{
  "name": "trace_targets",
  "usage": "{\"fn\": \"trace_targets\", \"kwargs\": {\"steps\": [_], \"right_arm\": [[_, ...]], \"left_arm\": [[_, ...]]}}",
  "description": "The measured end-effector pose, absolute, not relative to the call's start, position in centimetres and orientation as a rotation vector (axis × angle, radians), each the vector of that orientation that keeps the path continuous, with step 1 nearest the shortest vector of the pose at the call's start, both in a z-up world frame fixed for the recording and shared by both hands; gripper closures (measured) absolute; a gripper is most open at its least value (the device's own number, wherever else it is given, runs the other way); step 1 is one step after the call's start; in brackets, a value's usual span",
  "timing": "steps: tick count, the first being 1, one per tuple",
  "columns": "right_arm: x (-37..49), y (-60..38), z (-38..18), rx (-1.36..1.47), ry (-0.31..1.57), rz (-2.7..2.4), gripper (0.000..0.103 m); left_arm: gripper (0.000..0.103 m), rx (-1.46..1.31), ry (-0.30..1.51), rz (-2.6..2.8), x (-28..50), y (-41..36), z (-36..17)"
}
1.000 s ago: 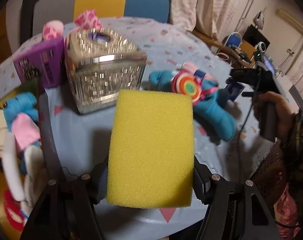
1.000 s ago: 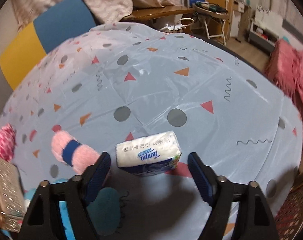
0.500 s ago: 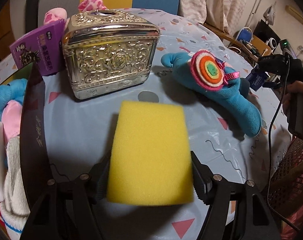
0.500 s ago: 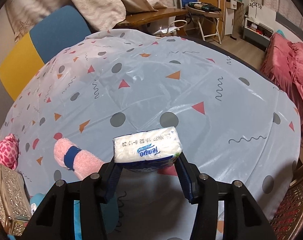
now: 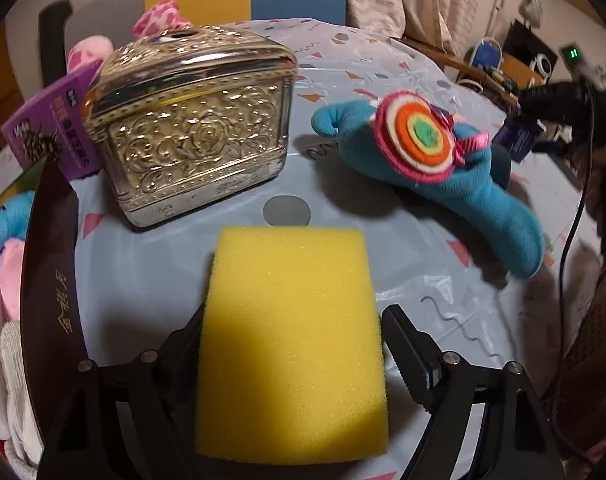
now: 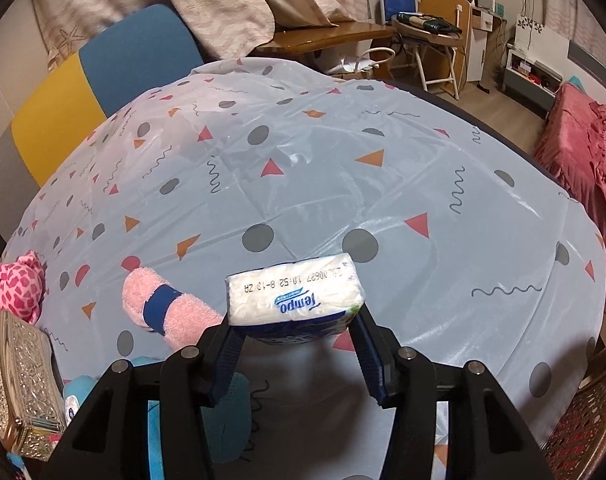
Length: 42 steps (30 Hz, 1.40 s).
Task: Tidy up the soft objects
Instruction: 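Carry the yellow sponge into the gold tray and open the left tool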
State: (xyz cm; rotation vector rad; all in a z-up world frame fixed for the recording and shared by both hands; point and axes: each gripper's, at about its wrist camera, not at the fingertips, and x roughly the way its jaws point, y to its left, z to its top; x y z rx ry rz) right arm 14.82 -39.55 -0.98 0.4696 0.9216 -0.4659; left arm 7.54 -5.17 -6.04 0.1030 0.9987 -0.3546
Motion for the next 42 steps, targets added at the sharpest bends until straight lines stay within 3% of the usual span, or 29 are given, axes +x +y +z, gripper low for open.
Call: {"fn": "trace_targets", "kwargs": {"steps": [13, 16, 17, 27, 42], "right_arm": [[15.3, -39.4, -2.8, 0.468, 1.046, -0.471, 0.050], [15.6, -38.9, -2.9, 0.426, 1.056, -0.478, 0.050], [15.6, -38.8, -2.9, 0.417, 1.059, -0.482, 0.050], [15.8, -38.8, -3.0, 0.390, 1.047, -0.495, 0.051], [16.0, -38.2, -3.0, 0.351, 1.058, -0.493, 0.051]], "left_arm": [[0.020, 0.155, 0.968, -0.337, 7.3, -5.8, -6.6], [0.028, 0.159, 0.960, -0.338, 7.1, -5.7, -6.6], [0.035, 0.158, 0.957, -0.336, 7.1, -5.7, -6.6], [0.036, 0.122, 0.931, -0.331, 6.6, -4.9, -5.9], [0.035, -0.023, 0.786, -0.371, 3.9, -1.2, 2.2]]}}
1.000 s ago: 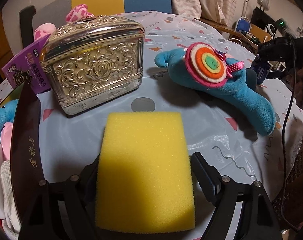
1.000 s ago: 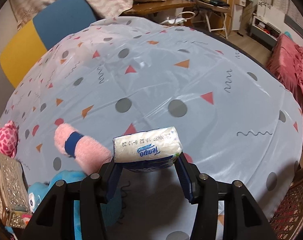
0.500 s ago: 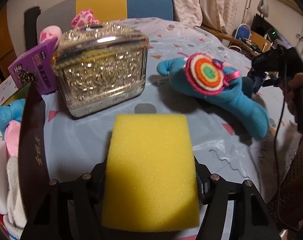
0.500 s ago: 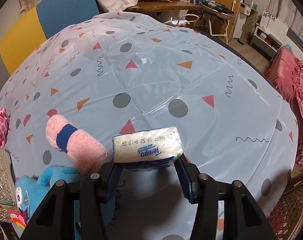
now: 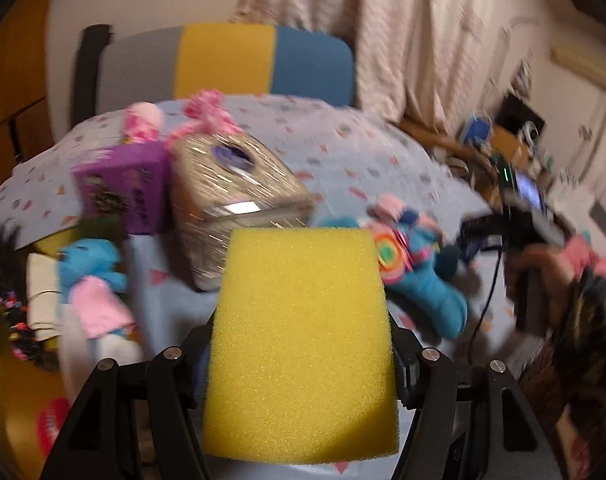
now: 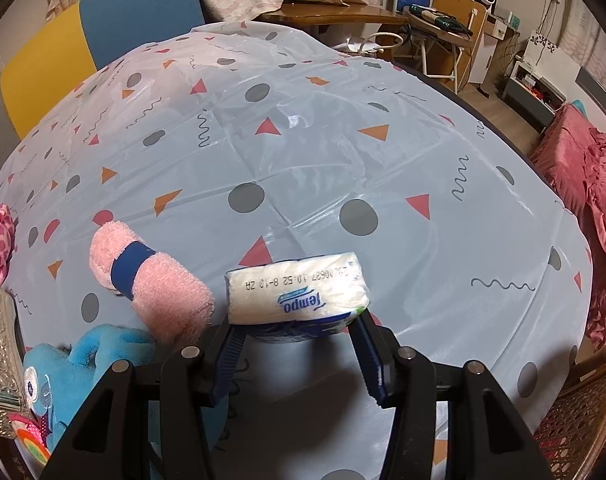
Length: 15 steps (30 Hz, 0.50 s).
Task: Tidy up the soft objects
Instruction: 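Carry the yellow sponge into the gold tray and open the left tool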
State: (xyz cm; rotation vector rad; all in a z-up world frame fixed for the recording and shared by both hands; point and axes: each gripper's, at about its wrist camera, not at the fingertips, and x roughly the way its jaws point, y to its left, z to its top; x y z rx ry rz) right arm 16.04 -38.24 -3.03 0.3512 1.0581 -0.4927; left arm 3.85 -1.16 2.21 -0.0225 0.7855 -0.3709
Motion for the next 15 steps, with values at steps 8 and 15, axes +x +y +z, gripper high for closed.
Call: {"fn": "trace_targets", "kwargs": {"steps": [8, 15], "right_arm": [[16.1, -38.0, -3.1, 0.333, 1.062, -0.489, 0.051], [16.2, -37.6, -3.1, 0.313, 1.065, -0.483, 0.051]], "left_arm": [[0.035, -0.194, 0.748, -0.142, 4.2, 9.4, 5.6], [0.035, -0.330, 0.796, 0.116, 4.0, 20.7, 4.0]]}}
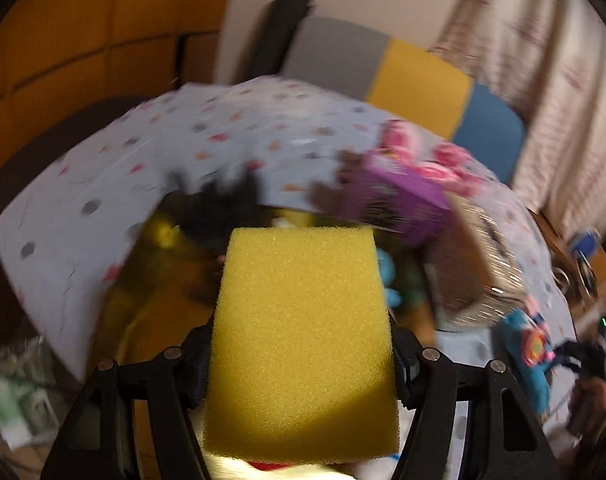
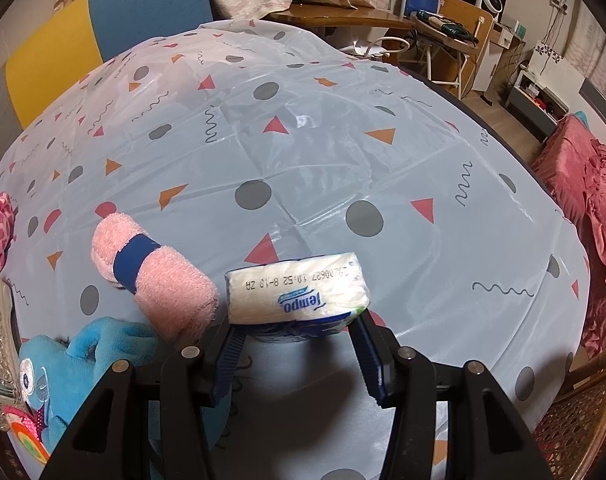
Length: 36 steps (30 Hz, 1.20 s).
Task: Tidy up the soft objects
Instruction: 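Carry the yellow sponge into the gold tray and open the left tool, then carry the Tempo tissue pack into the gold tray and open the right tool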
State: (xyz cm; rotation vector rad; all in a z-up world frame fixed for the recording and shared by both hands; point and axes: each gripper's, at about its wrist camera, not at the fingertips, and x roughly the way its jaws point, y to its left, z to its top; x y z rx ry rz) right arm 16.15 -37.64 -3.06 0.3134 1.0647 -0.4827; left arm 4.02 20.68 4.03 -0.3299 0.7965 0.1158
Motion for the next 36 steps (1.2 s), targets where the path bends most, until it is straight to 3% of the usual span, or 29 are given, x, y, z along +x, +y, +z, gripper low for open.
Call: {"fn": "trace_targets", "kwargs": {"steps": [7, 15, 23, 36], "right_arm": [[16.2, -37.5, -3.1, 0.301, 1.067, -0.485, 0.051], [16.4, -37.1, -3.1, 0.268, 1.070, -0.490, 0.051], [16.5, -36.7, -3.0, 0.237, 1.073, -0.493, 0.051], [16.5, -36.8, -3.0, 0.261, 1.070, -0.475, 0.051]], "left_arm": [[0.035, -0.409, 0.865, 0.268, 5.9, 26.6, 1.0], [0.028, -0.376, 0.938, 0.335, 9.0, 29.4, -2.3], [0.018, -0.282, 0.814, 0.388, 7.4, 27.9, 0.3], [0.016, -0.223, 0.724, 0.228, 3.9, 19.9, 3.2]]}}
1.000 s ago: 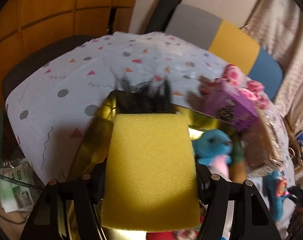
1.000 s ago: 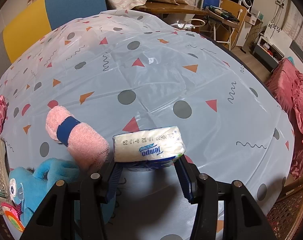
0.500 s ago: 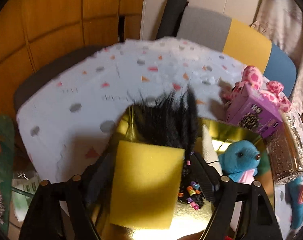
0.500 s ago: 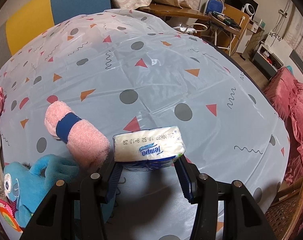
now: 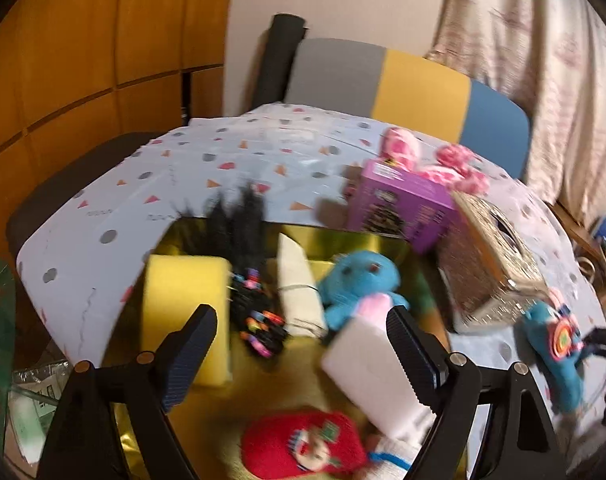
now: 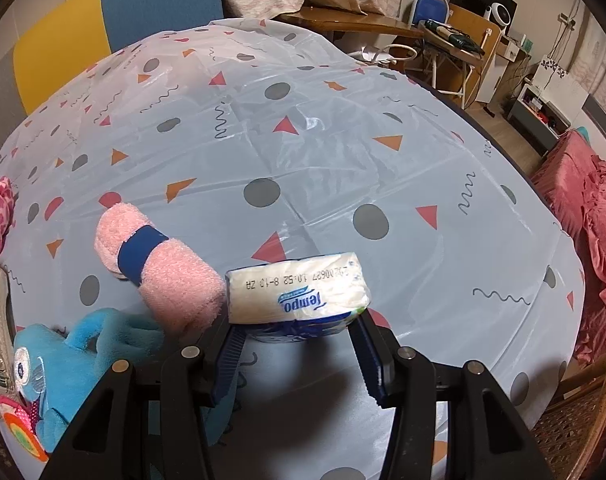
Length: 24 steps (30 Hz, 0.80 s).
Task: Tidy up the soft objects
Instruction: 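Carry the Tempo tissue pack into the gold tray and open the right tool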
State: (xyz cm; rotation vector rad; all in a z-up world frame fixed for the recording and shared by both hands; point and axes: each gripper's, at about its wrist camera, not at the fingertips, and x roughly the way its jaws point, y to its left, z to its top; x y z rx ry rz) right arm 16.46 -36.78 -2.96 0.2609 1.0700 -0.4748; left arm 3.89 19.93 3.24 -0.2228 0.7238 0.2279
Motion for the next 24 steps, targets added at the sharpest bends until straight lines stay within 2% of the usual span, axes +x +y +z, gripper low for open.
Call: {"fn": "trace_targets", "kwargs": {"steps": [16, 24], "right_arm": [[15.6, -36.2, -1.0, 0.325, 0.959, -0.399, 0.051], [16.4, -35.1, -1.8, 0.255, 1.022, -0.383, 0.051]], "left_arm": [[0.016, -0.175, 0.742, 0.173, 2.4, 16.6, 2.8], [0.016, -0.189, 0.747, 0.164, 1.9, 17.0, 2.6]]}}
